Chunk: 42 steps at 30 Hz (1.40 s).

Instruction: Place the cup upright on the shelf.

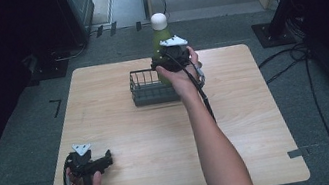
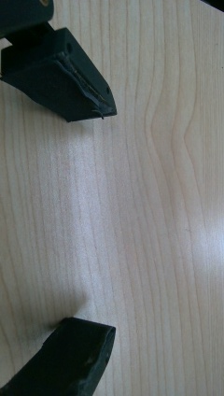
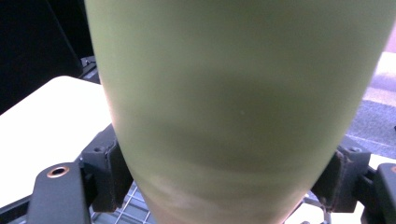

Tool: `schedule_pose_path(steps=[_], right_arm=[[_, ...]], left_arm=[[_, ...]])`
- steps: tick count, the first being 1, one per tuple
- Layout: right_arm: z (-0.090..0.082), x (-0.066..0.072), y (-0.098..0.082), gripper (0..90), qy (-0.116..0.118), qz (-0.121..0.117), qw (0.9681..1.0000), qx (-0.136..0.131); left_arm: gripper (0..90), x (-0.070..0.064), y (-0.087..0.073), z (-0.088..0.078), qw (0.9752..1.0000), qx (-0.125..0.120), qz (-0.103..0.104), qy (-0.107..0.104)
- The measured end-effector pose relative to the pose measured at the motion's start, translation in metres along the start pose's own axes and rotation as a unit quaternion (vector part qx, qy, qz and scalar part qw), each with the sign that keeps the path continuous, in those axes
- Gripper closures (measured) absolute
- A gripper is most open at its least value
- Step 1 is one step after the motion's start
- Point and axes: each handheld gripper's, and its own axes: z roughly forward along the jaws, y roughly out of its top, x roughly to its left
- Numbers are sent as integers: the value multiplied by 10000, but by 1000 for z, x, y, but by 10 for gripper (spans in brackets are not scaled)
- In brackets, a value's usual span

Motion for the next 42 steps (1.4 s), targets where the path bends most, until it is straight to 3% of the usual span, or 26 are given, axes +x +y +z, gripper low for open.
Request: schedule_pose_path(steps=[18,27,42], right_arm=[[15,-5,-25,204,1,63,9998,212],[13,-9,-32,199,108,176,9998,69],[7,-10,-33,119,288,255,9990,209]], left_arm=[[0,0,0,0,10000,0,0,0],[0,0,0,0,10000,-2,-6,0],[0,0,0,0,10000,1,-2,0]])
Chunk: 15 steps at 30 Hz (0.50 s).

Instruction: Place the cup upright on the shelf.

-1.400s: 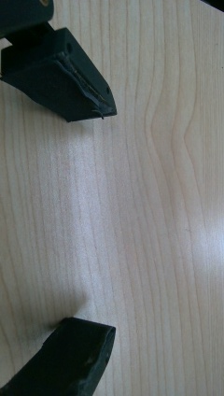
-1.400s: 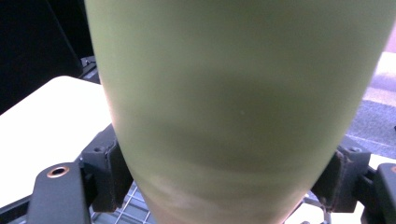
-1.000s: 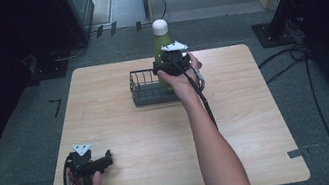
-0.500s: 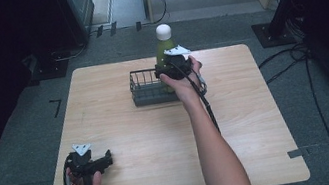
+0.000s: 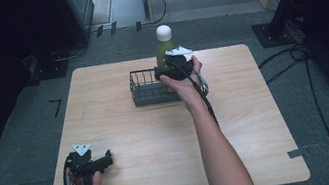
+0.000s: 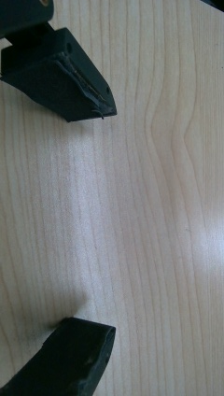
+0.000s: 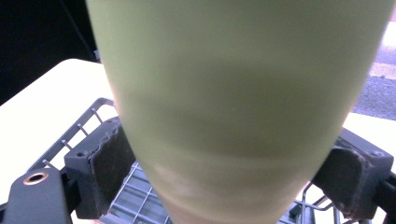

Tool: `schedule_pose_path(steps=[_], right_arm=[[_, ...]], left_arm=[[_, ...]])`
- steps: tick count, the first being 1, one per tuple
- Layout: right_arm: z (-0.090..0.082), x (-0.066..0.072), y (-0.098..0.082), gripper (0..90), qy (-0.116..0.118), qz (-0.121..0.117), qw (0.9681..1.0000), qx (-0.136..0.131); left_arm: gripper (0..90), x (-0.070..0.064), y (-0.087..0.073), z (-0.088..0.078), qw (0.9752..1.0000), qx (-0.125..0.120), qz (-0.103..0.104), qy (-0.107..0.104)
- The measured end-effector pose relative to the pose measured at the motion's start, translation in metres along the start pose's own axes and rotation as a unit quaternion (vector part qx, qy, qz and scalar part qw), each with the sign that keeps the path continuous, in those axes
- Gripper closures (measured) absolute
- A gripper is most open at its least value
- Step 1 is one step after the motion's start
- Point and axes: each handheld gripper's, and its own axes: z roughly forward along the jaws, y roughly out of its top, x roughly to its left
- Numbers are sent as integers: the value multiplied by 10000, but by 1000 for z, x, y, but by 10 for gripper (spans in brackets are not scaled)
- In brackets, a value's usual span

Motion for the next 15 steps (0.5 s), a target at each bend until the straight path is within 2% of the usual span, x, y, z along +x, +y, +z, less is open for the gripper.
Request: schedule_pose_path(steps=[5,15], right_arm=[[-5,-3,1,14,-3,121,9997,197],[-29,-6,-7,0,58,29,9998,209]], left_arm=[[0,0,0,0,10000,0,0,0],[0,0,0,0,10000,-2,-2,0]])
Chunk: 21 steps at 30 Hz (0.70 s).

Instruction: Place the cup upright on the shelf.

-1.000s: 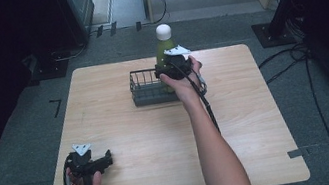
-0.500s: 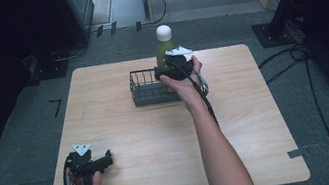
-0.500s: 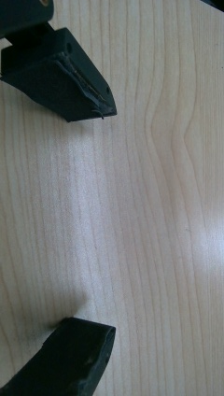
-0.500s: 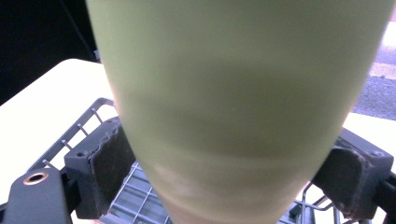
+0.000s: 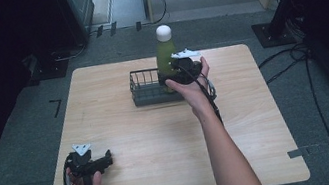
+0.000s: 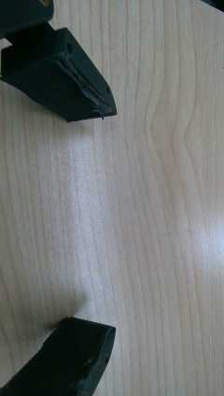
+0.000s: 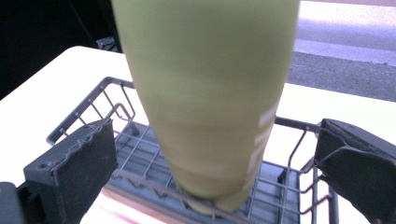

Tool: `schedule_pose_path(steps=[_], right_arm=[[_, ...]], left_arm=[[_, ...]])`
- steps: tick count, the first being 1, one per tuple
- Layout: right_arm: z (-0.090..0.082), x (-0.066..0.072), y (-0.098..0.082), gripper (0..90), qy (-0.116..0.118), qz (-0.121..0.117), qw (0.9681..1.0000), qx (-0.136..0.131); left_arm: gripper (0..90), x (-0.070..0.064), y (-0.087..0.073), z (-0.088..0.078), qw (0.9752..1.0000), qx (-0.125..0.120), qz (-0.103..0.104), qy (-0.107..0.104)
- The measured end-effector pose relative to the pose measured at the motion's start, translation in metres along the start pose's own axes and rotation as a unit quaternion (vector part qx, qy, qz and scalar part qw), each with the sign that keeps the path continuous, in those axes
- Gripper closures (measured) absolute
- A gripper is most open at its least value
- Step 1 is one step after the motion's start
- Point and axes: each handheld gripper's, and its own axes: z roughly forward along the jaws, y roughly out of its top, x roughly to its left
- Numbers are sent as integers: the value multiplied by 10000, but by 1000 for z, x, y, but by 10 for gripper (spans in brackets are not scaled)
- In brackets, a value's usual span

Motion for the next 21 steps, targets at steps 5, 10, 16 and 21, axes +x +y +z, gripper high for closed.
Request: schedule_pose_path(steps=[5,10,16,21], right_arm=[[-13,-2,-7,0,-85,18,9999,-56],[-25,-3,-15,0,-85,59,9999,-7],[-39,-8,-28,0,-89,-22,10000,13],[-49,-16,-40,0,-185,-88,9998,78]], left_arm=[[0,0,0,0,10000,3,3,1],[0,0,0,0,10000,-1,-1,0],[0,0,0,0,10000,1,2,0],[0,0,0,0,10000,1,1,1]])
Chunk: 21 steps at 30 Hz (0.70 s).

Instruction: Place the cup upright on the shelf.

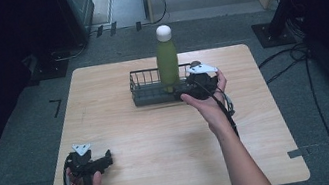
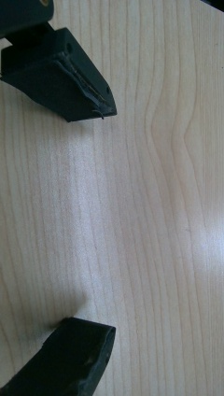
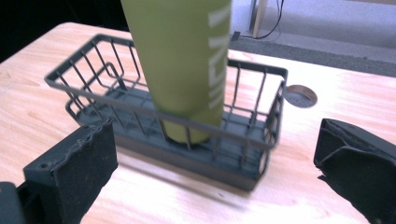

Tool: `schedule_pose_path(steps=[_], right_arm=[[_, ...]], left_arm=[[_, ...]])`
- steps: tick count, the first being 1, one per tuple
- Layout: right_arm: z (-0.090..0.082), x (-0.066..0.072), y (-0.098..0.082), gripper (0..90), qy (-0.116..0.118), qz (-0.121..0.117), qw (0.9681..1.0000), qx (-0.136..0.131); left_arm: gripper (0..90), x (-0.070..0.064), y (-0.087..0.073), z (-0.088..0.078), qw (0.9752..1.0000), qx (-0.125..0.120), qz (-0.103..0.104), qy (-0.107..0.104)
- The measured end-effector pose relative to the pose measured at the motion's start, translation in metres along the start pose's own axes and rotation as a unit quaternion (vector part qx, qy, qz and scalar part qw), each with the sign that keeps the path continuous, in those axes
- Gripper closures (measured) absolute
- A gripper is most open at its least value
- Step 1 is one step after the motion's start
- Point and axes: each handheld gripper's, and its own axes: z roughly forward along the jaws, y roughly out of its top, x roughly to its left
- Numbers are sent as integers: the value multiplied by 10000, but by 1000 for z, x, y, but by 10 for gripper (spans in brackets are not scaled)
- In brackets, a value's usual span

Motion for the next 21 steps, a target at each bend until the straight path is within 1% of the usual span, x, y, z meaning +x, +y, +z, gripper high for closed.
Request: schedule_pose_path(steps=[13,21], right_arm=[[-23,-32,-35,0,-154,153,9997,73],[-36,-52,-61,0,-283,255,9992,142]], left_arm=[[0,0,0,0,10000,6,8,0],[0,0,0,0,10000,7,8,1]])
